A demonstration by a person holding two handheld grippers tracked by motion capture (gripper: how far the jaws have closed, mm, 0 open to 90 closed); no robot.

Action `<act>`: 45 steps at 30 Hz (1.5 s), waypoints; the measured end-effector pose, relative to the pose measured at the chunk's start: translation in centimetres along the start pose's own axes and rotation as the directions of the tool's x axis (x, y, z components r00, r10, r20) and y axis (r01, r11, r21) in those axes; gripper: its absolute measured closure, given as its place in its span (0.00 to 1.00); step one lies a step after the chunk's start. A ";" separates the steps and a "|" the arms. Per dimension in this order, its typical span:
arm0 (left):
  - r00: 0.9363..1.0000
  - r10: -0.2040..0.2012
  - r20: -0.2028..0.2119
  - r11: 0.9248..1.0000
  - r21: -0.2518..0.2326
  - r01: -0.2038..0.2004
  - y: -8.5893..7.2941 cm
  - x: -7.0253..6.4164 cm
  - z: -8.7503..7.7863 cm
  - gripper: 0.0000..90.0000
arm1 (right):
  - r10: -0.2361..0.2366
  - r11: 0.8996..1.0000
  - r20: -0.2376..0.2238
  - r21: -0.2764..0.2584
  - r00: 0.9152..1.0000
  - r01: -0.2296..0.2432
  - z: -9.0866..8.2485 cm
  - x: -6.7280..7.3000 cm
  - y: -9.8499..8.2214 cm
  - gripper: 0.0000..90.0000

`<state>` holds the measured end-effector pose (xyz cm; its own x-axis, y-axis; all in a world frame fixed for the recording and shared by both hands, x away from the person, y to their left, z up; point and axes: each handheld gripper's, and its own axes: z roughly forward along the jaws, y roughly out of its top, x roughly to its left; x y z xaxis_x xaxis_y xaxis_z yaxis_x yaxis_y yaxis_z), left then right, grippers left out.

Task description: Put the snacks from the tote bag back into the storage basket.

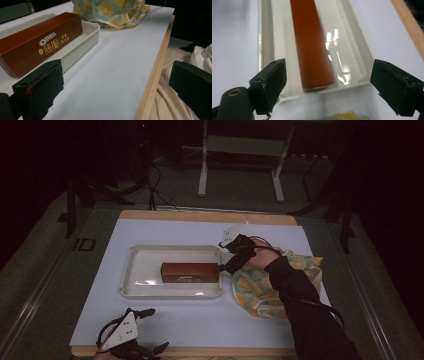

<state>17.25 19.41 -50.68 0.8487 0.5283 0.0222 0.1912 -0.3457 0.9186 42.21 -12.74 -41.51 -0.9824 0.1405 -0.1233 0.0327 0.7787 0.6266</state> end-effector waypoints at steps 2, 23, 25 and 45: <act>1.000 0.000 -0.001 1.000 0.001 0.000 0.0 0.0 0.0 0.00 | 0.019 1.000 0.012 -0.004 1.000 -0.019 -0.6 -0.1 -0.2 0.15; 1.000 -0.005 -0.003 1.000 0.002 0.005 0.0 0.1 0.0 0.00 | 0.201 0.975 0.186 -0.133 0.962 -0.178 -5.5 -0.6 -4.7 0.14; 1.000 -0.006 -0.003 1.000 0.000 0.006 0.0 0.1 0.0 0.00 | 0.217 0.970 0.209 -0.151 0.953 -0.188 -6.0 -0.4 -5.0 0.14; 1.000 -0.005 -0.003 1.000 0.003 0.005 0.0 0.1 0.1 0.00 | 0.437 0.891 0.369 -0.303 0.821 -0.338 -9.5 1.4 -10.3 0.15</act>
<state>17.34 19.39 -50.66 0.8462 0.5326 0.0190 0.1968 -0.3454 0.9176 38.80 -26.38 -40.82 -0.7240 0.6808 -0.1111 0.3054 0.4608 0.8333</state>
